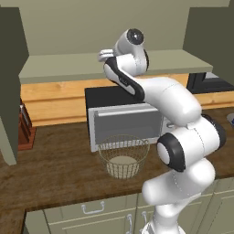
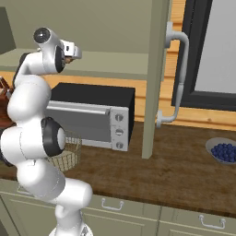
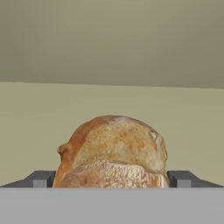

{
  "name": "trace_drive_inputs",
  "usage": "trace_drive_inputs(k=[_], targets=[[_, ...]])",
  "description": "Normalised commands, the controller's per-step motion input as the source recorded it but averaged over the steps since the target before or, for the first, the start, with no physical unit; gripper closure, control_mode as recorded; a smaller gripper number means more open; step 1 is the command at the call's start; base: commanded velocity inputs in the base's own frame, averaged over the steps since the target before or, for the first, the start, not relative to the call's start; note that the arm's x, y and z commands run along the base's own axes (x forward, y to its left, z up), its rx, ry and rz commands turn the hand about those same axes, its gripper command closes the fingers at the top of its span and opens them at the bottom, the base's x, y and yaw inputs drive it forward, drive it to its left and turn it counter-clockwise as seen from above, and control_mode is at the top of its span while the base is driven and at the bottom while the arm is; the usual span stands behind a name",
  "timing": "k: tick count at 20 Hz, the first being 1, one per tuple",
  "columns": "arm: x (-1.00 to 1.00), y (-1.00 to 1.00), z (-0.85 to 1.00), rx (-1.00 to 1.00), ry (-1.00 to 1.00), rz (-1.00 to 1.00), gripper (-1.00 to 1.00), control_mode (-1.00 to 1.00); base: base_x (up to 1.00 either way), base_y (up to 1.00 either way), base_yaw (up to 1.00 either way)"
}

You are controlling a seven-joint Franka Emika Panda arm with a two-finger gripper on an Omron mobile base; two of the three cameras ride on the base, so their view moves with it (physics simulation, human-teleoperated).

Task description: Open the cabinet, pick up the bread from the cabinet and place it in the basket. Then move the basket to the dining counter.

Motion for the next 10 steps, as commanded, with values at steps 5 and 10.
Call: trace_drive_inputs(k=[5, 10], targets=[[-0.82, -0.01, 0.0, 0.0, -0.02, 0.0, 1.0, -1.0, 0.0, 0.0, 0.0], [-1.0, 0.0, 0.0, 0.0, -0.04, 0.0, 1.0, -1.0, 0.0, 0.0, 0.0]])
